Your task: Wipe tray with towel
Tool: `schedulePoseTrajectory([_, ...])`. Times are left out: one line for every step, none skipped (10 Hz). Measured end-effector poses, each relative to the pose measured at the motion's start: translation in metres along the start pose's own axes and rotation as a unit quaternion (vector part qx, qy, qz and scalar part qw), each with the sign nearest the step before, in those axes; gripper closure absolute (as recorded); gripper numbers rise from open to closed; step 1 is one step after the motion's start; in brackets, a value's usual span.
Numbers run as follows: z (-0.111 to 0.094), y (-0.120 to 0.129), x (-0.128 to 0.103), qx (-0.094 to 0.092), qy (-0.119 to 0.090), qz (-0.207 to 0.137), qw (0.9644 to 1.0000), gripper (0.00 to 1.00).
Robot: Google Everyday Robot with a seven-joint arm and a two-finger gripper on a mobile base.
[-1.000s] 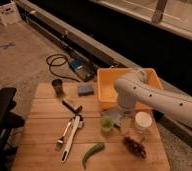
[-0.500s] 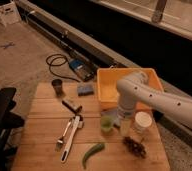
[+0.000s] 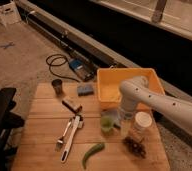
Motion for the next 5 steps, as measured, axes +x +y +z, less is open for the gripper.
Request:
schedulePoseTrajectory([0.002,-0.005,0.003,0.0,0.001,0.007,1.0,0.2])
schedulePoseTrajectory([0.003,-0.01,0.009,0.001,0.003,0.016,0.9999,0.2])
schedulePoseTrajectory([0.004,-0.014,0.015,0.003,0.004,0.025,0.9997,0.2])
schedulePoseTrajectory([0.006,-0.017,0.017,0.004,0.006,0.031,0.9995,0.2])
schedulePoseTrajectory([0.01,-0.021,0.02,0.004,0.007,0.037,0.9993,0.2])
